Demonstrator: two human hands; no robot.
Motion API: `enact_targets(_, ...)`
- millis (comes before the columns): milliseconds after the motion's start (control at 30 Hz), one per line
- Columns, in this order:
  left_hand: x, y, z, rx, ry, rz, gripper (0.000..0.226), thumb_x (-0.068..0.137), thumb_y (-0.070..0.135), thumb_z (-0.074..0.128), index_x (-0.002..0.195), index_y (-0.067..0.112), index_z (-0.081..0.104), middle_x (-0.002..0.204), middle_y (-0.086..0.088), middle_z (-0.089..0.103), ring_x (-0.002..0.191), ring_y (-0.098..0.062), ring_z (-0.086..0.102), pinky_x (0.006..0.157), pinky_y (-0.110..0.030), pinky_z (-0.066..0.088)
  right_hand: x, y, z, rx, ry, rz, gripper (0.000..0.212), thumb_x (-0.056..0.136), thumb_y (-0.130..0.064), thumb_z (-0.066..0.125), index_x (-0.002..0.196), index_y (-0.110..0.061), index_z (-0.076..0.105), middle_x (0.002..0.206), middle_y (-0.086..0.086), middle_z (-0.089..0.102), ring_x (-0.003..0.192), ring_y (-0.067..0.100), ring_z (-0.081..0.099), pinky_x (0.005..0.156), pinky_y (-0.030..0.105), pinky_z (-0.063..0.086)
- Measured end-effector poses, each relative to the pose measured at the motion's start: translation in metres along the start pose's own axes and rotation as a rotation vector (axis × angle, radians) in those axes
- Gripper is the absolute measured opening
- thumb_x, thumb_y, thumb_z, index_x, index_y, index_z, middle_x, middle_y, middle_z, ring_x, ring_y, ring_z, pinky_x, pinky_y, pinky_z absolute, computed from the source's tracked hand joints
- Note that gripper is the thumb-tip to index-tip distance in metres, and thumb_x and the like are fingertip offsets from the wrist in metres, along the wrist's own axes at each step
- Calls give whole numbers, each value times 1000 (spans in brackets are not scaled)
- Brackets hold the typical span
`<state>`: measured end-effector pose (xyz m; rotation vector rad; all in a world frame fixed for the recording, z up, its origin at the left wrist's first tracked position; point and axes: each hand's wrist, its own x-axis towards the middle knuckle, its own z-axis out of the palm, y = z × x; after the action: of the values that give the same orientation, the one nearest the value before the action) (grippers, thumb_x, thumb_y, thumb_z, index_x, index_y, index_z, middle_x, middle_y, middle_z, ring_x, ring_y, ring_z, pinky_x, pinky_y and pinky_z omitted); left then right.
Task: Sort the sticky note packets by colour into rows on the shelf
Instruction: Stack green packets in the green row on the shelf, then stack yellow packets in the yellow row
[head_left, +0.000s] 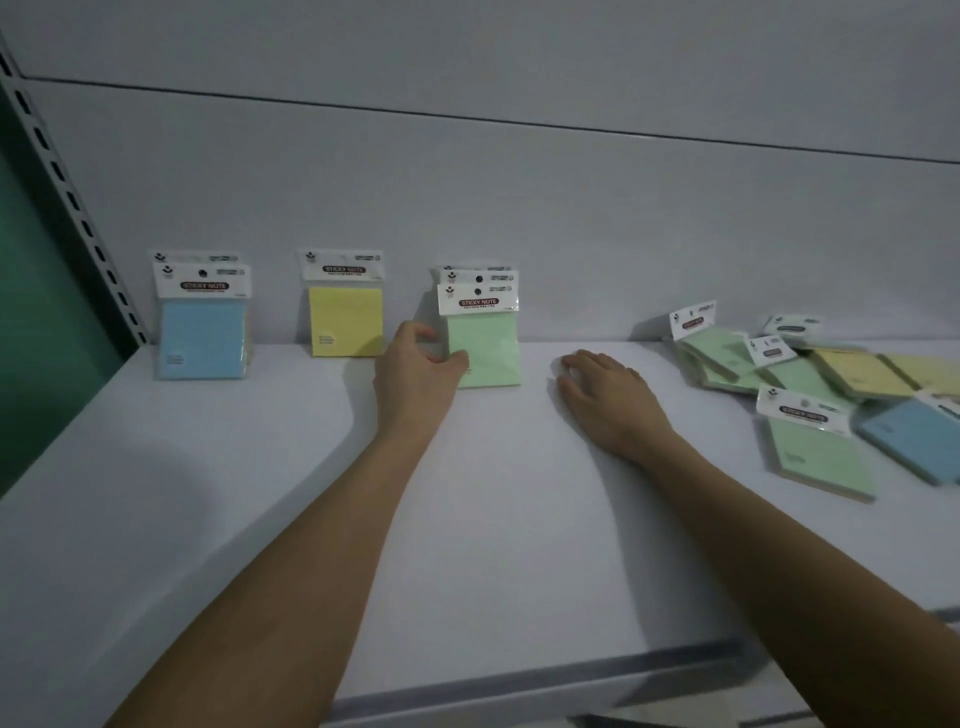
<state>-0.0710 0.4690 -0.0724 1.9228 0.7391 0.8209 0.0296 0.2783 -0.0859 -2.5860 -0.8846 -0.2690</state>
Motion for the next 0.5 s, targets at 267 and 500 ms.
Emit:
enact_targets(267, -16, 27, -6, -68, 174, 36, 15, 87, 26, 62, 99, 17, 58, 86, 2, 62, 79, -21, 59, 70, -30, 44, -22, 5, -64, 282, -161, 77, 40, 98, -45, 34, 97, -16, 62, 102, 3, 67, 95, 25, 59, 88, 39, 48)
enact_targets(500, -66, 127, 57, -101, 126, 167, 15, 82, 10, 57, 92, 17, 66, 70, 11, 58, 72, -17, 55, 66, -28, 41, -42, 87, -139, 360, -123, 70, 42, 96, -42, 39, 90, -9, 64, 87, 4, 72, 76, 19, 64, 86, 38, 52)
